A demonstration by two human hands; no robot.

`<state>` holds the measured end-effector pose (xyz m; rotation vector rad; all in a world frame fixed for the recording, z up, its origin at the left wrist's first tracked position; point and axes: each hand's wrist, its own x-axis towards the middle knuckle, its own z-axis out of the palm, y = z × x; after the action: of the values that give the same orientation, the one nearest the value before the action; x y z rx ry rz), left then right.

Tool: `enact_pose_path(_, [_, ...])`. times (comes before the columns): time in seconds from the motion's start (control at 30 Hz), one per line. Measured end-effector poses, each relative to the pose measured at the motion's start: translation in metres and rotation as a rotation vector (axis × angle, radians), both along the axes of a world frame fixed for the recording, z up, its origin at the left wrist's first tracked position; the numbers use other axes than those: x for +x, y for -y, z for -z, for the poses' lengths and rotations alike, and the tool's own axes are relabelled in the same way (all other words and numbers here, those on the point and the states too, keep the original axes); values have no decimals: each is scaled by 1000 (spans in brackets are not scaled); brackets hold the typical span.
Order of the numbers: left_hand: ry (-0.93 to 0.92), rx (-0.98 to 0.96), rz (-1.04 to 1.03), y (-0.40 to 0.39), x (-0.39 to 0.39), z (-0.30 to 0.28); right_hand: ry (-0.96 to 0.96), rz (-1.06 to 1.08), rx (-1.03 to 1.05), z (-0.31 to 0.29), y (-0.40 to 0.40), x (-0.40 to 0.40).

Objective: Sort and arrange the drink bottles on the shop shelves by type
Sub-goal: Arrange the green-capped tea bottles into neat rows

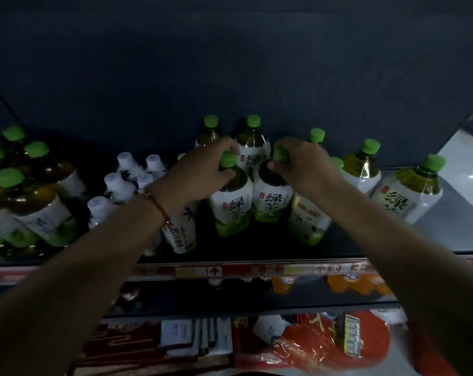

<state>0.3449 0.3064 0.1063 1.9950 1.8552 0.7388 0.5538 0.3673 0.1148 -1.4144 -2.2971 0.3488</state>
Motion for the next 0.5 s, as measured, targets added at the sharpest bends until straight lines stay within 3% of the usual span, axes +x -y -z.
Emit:
enact_pose_path(0.17, [75,-207,108,16,2,-15,21,-110,-31,-7,10,16])
enact_pose_path(0.5, [225,-106,5,47,15,0,64,-215,16,-2,21,27])
